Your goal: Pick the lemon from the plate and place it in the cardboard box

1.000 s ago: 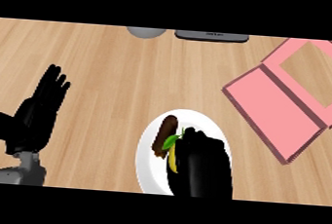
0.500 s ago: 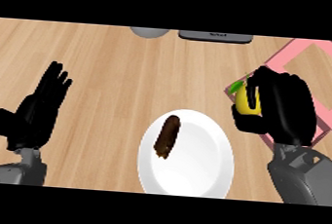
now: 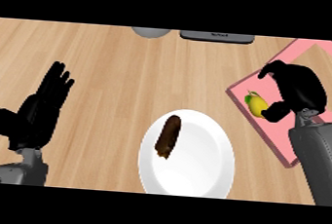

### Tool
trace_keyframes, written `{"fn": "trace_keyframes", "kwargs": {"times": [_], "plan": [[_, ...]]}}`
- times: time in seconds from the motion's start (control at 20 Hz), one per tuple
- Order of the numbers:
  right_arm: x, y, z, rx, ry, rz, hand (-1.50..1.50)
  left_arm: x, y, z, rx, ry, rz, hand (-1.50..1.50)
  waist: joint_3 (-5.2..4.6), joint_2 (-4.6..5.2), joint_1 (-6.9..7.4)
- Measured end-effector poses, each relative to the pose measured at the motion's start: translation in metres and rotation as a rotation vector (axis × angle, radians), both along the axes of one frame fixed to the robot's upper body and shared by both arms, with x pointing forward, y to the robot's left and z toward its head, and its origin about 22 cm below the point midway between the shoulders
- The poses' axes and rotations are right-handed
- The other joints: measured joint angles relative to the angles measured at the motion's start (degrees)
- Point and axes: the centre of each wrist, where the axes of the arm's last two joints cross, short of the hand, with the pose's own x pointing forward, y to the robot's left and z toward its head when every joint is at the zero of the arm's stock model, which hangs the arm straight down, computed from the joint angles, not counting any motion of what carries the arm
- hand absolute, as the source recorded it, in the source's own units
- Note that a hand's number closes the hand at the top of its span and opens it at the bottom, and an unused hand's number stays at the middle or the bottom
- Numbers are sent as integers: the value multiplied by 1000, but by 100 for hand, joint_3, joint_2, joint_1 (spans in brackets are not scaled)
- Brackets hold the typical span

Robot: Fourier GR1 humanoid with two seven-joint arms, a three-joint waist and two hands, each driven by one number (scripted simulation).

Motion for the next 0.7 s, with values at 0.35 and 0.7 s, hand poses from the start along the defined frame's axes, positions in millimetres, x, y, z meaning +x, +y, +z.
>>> {"fn": "trace_keyframes", "kwargs": {"times": [0.35,0.7], "plan": [[12,-9,10,245,-291,84,-150,-1,3,-3,-2,4,8,0,7,-8,-11],[16,-17,33,629,-410,82,-150,0,1,0,-6,13,22,0,4,-36,-82]]}}
